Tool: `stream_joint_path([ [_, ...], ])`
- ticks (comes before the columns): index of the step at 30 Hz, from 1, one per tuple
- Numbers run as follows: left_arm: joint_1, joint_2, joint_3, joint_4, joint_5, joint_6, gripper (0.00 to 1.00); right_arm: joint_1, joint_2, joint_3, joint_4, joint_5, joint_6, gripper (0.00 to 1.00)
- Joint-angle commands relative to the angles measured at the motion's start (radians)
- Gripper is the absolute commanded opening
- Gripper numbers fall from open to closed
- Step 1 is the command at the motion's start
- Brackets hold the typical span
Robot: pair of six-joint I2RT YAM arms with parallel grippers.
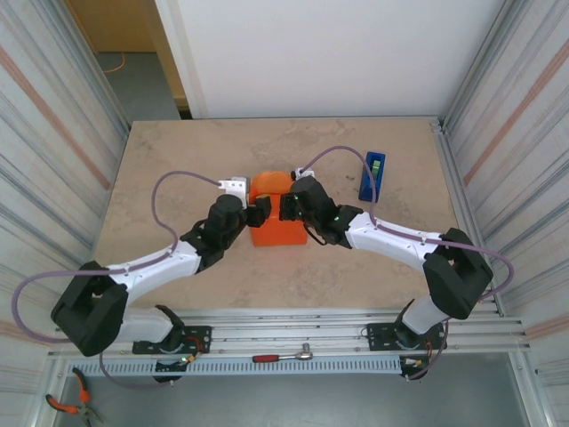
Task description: Wrap the gift box in paper
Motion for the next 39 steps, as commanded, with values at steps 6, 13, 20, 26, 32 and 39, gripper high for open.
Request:
stream_joint_path([
  [6,-0.004,0.074,0.031,0.031,-0.094,0.022,0.65,-0.016,-0.015,0.059,-0.192,-0.068,-0.002,0.00],
  [13,-0.004,0.078,0.005,0.030,-0.102,0.013,0.63,-0.031,-0.196,0.100,-0.250,-0.041,-0.048,0.03],
  [20,-0.005,0.080,0.004,0.033,-0.094,0.021,0.62,-0.124,-0.350,-0.039,-0.268,0.009,-0.037,0.54],
  [26,-0.006,0.086,0.008,0.030,-0.086,0.024,0.62,-0.141,-0.337,-0.084,-0.209,-0.053,-0.056,0.66],
  [32,-0.006,0.088,0.009,0.029,-0.086,0.031,0.61,-0.115,-0.249,-0.045,-0.175,-0.068,-0.083,0.70],
  [39,-0.006,0.091,0.006,0.037,-0.080,0.032,0.60,-0.119,-0.103,0.070,-0.219,-0.017,-0.123,0.47],
])
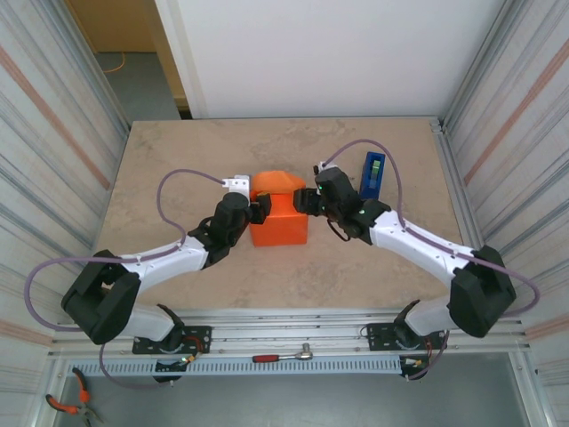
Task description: Wrap the gift box in paper
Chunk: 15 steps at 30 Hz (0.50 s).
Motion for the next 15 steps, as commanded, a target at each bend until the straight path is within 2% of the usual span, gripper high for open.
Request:
stream_joint_path([
  [1,-0.005,0.021,-0.013,-0.007,-0.013,0.022,0.60,-0.004,0.042,0.075,-0.016,0.036,-0.046,0.32],
  [2,-0.005,0.020,-0.012,-0.006,-0.011,0.023,0.60,-0.007,0.052,0.087,-0.018,0.034,-0.051,0.12],
  [3,-0.005,0.022,-0.013,-0.005,-0.012,0.023,0.60,-0.009,0.058,0.094,-0.018,0.026,-0.054,0.00],
  [5,-0.005,0.026,-0.013,-0.003,-0.011,0.024,0.60,-0.016,0.069,0.112,-0.028,0.016,-0.059,0.00],
  [6,-0.005,0.025,-0.012,-0.002,-0.009,0.024,0.60,-0.016,0.069,0.115,-0.030,0.009,-0.061,0.04],
  [8,-0.005,0.027,-0.013,-0.001,-0.009,0.026,0.59,-0.016,0.069,0.115,-0.030,0.013,-0.059,0.41],
  [9,-0.004,0.028,-0.014,0.003,-0.008,0.024,0.59,-0.016,0.069,0.116,-0.034,0.011,-0.056,0.41],
  [11,-0.005,0.032,-0.014,0.005,-0.008,0.026,0.59,-0.015,0.063,0.108,-0.030,-0.003,-0.055,0.00],
  [14,-0.005,0.041,-0.014,0.010,-0.004,0.026,0.59,-0.011,0.048,0.095,-0.032,0.002,-0.040,0.00],
  [15,-0.005,0.044,-0.014,0.011,-0.003,0.027,0.59,-0.011,0.037,0.087,-0.030,0.005,-0.034,0.05],
])
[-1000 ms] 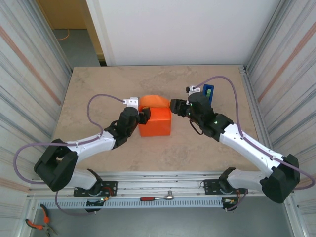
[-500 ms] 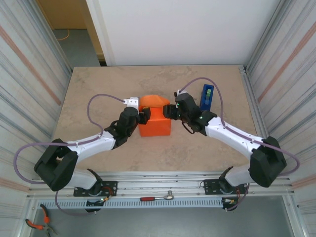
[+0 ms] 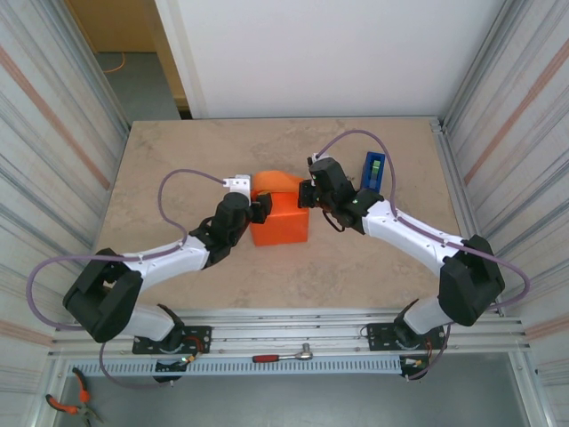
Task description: Wrap the gift box in paper
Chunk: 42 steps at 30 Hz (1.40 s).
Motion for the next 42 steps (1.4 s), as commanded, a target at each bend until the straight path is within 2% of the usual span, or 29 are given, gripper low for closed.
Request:
stream_joint_path([
  [1,-0.003,0.029,-0.014,-0.018,-0.002,0.026,0.59,0.000,-0.036,-0.002,-0.009,0.006,0.011,0.19],
  [4,-0.003,0.035,-0.014,-0.019,-0.001,0.030,0.59,-0.006,-0.075,-0.014,-0.014,-0.006,0.029,0.54],
  [6,-0.003,0.036,-0.014,-0.019,0.000,0.033,0.58,-0.009,-0.106,-0.019,-0.025,-0.012,0.039,0.63],
  [11,-0.003,0.032,-0.013,-0.030,-0.003,0.039,0.58,-0.049,-0.218,-0.079,-0.034,-0.019,0.079,0.74],
  [15,-0.003,0.039,-0.012,-0.033,-0.004,0.042,0.58,-0.157,-0.287,-0.148,-0.024,-0.112,0.155,0.78],
  [18,-0.004,0.046,-0.009,-0.035,-0.004,0.047,0.57,-0.263,-0.281,-0.185,0.004,-0.256,0.226,0.74],
  [20,-0.004,0.046,-0.008,-0.040,-0.006,0.053,0.57,-0.328,-0.248,-0.195,0.034,-0.372,0.278,0.64],
  [22,-0.004,0.043,-0.008,-0.047,-0.006,0.059,0.57,-0.362,-0.211,-0.208,0.090,-0.468,0.320,0.41],
  [24,-0.004,0.038,-0.011,-0.052,-0.006,0.063,0.57,-0.364,-0.172,-0.201,0.116,-0.511,0.342,0.19],
  [26,-0.004,0.036,-0.013,-0.056,-0.006,0.068,0.57,-0.361,-0.134,-0.199,0.146,-0.537,0.359,0.04],
  [27,-0.004,0.036,-0.014,-0.057,-0.007,0.068,0.57,-0.359,-0.115,-0.198,0.159,-0.543,0.369,0.00],
  [32,-0.004,0.039,-0.018,-0.055,-0.006,0.064,0.57,-0.336,-0.033,-0.183,0.218,-0.562,0.404,0.00],
  [42,-0.004,0.038,-0.014,-0.060,-0.005,0.067,0.57,-0.187,0.040,-0.095,0.219,-0.516,0.386,0.00],
])
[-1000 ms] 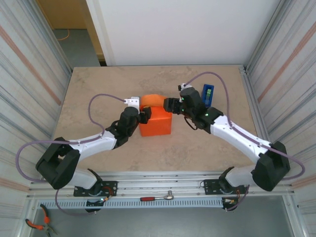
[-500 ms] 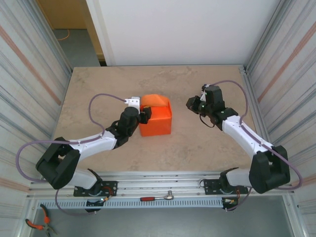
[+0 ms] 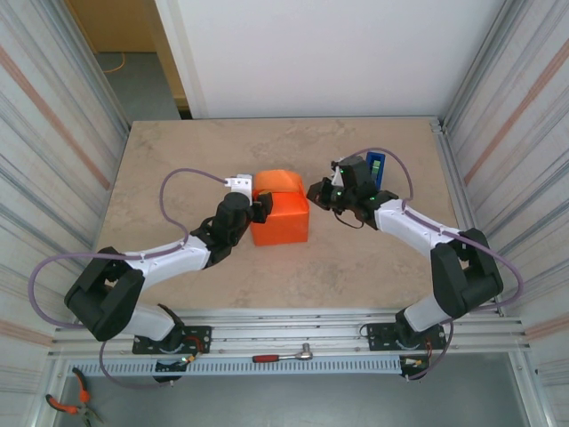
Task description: Wrap the gift box in paper
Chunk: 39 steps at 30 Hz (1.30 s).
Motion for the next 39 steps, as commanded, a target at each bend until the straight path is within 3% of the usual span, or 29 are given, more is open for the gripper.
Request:
stream_joint_path([
  [1,-0.002,0.026,-0.017,-0.084,-0.005,0.038,0.57,0.042,0.002,0.054,0.013,0.012,-0.006,0.00],
  [10,-0.002,0.015,-0.021,-0.084,-0.007,0.038,0.57,0.077,-0.028,0.066,-0.040,0.085,-0.051,0.00],
  [21,-0.002,0.021,-0.018,-0.078,0.001,0.026,0.56,0.126,-0.018,0.034,-0.060,0.091,-0.090,0.00],
  [31,-0.003,-0.001,-0.018,-0.093,0.013,0.018,0.56,0.333,0.072,0.041,-0.242,0.460,-0.342,0.00],
  [35,-0.003,-0.029,-0.009,-0.120,0.021,0.004,0.57,0.401,0.128,0.048,-0.284,0.559,-0.387,0.00],
  [39,0.014,-0.114,0.061,-0.259,0.086,-0.025,0.61,0.445,0.155,0.056,-0.322,0.606,-0.391,0.00],
])
